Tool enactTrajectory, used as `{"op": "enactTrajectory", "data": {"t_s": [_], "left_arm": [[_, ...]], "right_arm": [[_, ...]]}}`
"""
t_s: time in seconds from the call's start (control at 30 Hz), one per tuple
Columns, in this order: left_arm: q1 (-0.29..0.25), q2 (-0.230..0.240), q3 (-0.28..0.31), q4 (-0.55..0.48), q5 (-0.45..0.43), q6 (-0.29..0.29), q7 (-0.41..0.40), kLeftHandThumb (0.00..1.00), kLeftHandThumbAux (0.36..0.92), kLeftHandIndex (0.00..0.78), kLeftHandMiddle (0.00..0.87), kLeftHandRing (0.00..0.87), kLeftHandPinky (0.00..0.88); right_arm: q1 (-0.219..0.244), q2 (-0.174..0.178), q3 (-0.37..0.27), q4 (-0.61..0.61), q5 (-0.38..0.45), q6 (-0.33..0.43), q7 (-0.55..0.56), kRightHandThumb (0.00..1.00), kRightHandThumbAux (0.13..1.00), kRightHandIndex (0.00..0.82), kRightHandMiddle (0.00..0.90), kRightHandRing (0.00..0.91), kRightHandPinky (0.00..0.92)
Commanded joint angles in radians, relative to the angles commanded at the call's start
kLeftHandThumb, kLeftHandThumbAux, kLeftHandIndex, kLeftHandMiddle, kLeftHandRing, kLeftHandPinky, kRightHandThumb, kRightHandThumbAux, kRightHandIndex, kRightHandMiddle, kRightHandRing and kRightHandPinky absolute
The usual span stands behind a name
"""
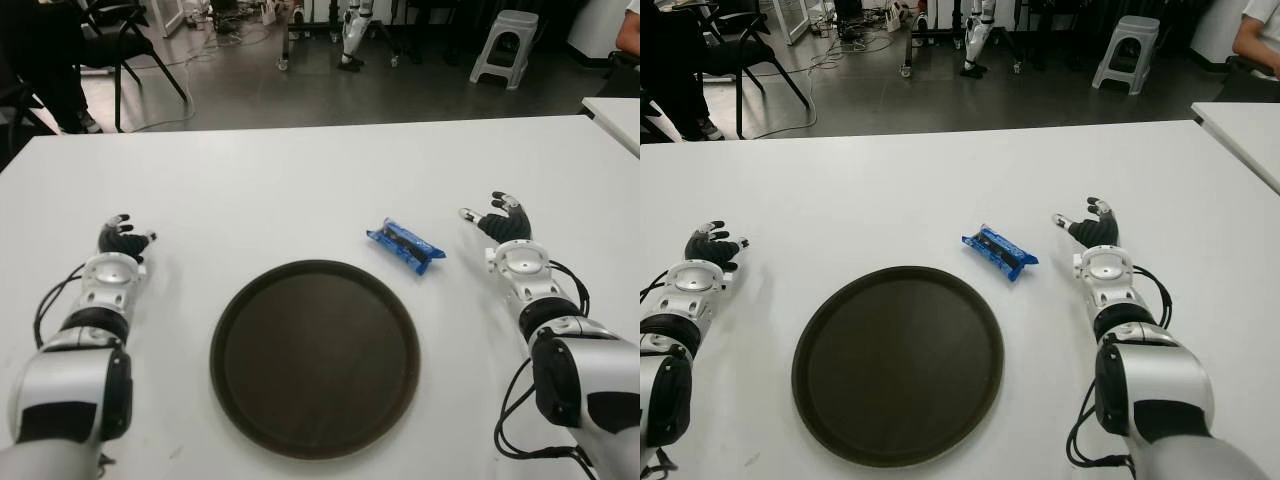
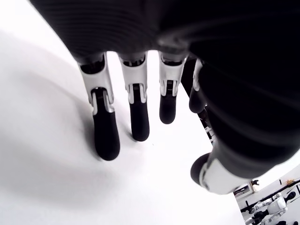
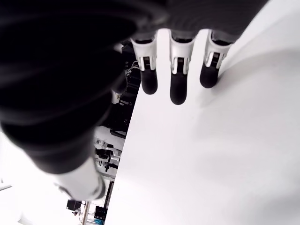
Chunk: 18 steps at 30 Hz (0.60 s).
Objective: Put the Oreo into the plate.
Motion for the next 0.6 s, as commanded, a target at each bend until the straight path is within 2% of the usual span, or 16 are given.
{"op": "enactTrajectory", "data": {"t_s": [0.37,0.53,0.6], "left_arm": [[0.002,0.0,-0.001,0.0,0.001,-0.005,-0.001,0.214,0.764,0.142,0.178,0.201,0.197],[0.002,0.001,0.001,0.0,-0.001,-0.006,-0.003,0.241,0.753,0.158,0.187,0.207,0.195],[0.002,0.0,0.003,0.0,-0.002,-0.008,-0.005,0.243,0.753,0.149,0.185,0.201,0.189]], "right_arm": [[-0.001,0.001,-0.009,0.0,0.007,0.001,0.004,0.305,0.781,0.181,0.113,0.12,0.188],[-0.002,0.001,-0.014,0.001,0.011,0.004,0.013,0.336,0.784,0.219,0.154,0.177,0.278],[-0.002,0.002,-0.017,0.001,0.015,0.004,0.015,0.338,0.774,0.198,0.156,0.187,0.281]]}}
